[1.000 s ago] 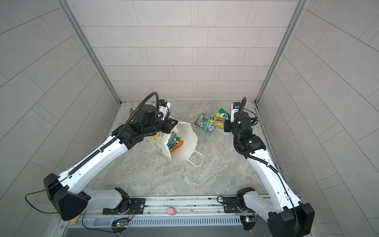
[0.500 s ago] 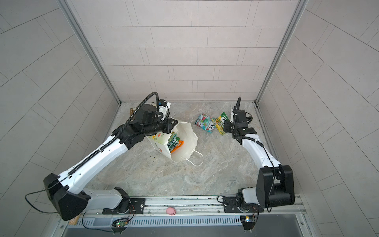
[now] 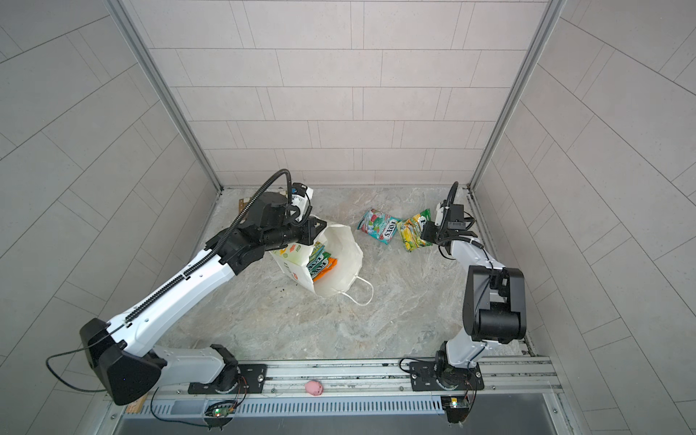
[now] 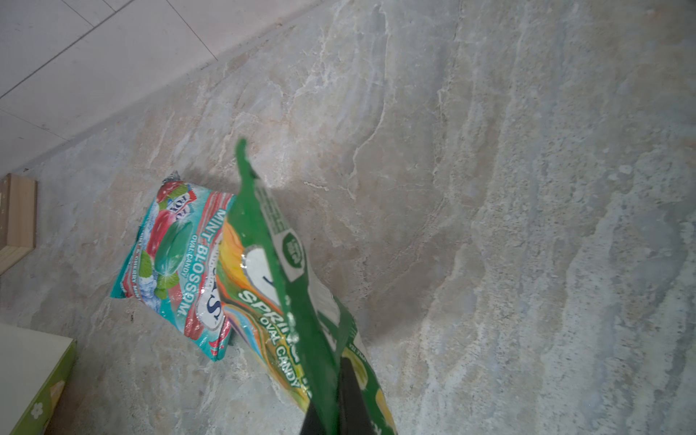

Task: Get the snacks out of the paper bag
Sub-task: 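Lower the green packet onto the table beside the teal packet and release, then move the right gripper back over the bag opening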

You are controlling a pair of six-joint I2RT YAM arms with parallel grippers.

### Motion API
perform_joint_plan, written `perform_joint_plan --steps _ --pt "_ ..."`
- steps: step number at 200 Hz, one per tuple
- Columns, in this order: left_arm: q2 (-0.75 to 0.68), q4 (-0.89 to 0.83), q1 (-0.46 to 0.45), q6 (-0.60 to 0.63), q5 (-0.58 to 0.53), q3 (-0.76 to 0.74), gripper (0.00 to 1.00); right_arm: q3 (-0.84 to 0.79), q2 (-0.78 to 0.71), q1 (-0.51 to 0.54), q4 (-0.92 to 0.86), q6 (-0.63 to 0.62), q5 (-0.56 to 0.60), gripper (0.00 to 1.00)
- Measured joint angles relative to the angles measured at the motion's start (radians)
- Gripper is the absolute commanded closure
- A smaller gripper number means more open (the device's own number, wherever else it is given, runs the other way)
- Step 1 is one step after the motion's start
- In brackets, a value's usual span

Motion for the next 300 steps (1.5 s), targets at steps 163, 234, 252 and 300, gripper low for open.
perform_joint_plan --steps 163,234,252,300 --pt "0.0 -0.001 0.0 0.003 -0.011 0.0 1.0 0.156 0.198 -0.076 -0.166 -0.049 0.036 1.0" --pt "0.0 -0.001 0.0 0.003 -0.015 0.0 1.0 0.237 0.259 -0.076 -0.199 -0.055 0.044 0.65" --pt "0.0 -0.001 0.0 0.004 -0.015 0.0 1.0 0.242 0.258 -0.076 -0.204 -0.052 0.053 0.55" --pt "0.0 -0.002 0.0 0.004 -0.016 0.0 1.0 0.178 0.177 -0.076 -0.204 -0.049 0.078 0.45"
